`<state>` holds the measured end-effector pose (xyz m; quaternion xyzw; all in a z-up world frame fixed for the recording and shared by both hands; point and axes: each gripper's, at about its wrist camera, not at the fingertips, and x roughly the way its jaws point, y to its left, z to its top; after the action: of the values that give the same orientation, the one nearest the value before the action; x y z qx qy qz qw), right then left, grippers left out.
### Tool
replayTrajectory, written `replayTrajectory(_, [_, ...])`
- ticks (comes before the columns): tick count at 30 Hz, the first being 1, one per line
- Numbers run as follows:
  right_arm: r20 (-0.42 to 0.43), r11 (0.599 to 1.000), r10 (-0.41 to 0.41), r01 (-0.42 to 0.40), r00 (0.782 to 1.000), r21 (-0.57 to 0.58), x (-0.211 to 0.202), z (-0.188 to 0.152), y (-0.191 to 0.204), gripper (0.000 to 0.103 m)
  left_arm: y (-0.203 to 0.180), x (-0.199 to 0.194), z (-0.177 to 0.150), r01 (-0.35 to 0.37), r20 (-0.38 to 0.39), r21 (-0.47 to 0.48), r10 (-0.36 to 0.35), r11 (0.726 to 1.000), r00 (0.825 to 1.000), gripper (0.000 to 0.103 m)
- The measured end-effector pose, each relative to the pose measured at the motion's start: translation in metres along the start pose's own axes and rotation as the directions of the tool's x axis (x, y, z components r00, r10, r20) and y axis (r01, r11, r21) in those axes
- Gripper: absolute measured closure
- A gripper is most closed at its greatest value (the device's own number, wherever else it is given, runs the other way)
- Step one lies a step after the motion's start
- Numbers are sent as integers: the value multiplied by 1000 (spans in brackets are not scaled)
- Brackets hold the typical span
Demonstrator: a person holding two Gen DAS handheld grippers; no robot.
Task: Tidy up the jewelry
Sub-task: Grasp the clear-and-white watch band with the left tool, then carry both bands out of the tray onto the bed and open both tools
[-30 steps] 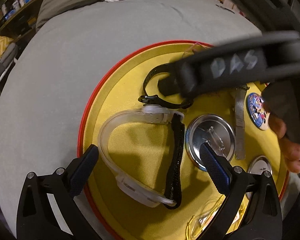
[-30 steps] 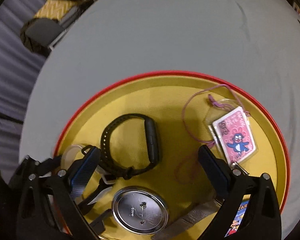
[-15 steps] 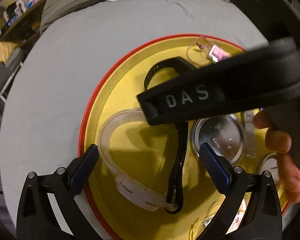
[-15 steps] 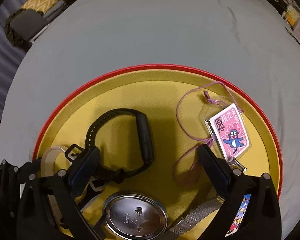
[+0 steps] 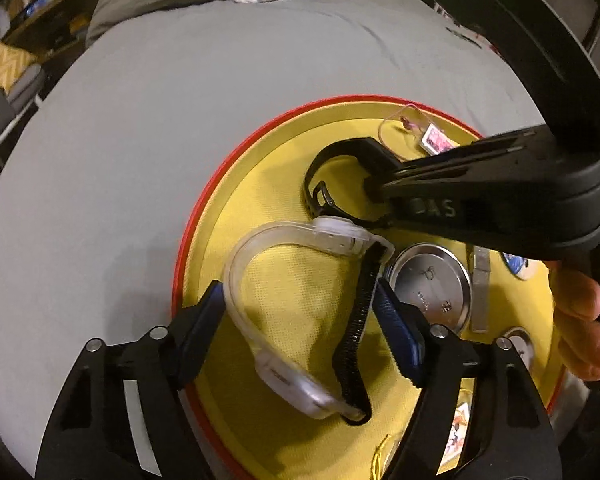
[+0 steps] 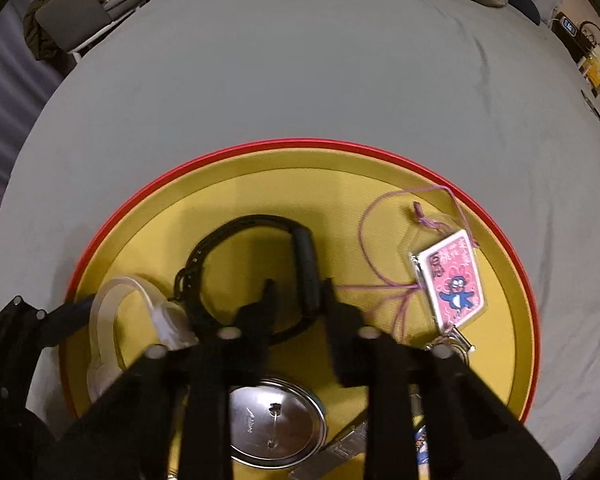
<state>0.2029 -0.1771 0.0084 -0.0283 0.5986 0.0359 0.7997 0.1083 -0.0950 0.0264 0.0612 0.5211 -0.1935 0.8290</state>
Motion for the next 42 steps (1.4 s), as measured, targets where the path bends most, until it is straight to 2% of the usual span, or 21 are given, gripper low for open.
replayTrajectory(6, [4,999,-38,38,999,16,-3,2,-4,90,0,-4,0,5,-9,13,-5,1000,1000,40])
replayTrajectory(10, [25,999,-27,26,999,40,-14,6,-9,90,-2,-8,-5,4,-6,37,-4,999,1000,43])
replayTrajectory(16, [66,998,-13,9,998,62,-35,8,-20,90,-5,-23,0,1,35,49,-2,999,999,45])
replayTrajectory(24, [115,998,11,-19,993,61,-61,7,-25,91,13,-63,-2,-7,106,17,5,1000,994,46])
replayTrajectory(32, [130,1000,27,-29,991,10,-76,-4,11,91,56,-80,-1,-37,123,-67,46,997,991,46])
replayTrajectory(42, [128,992,99,-88,987,-95,-72,12,104,91,133,-91,-29,-106,99,-210,129,972,987,46])
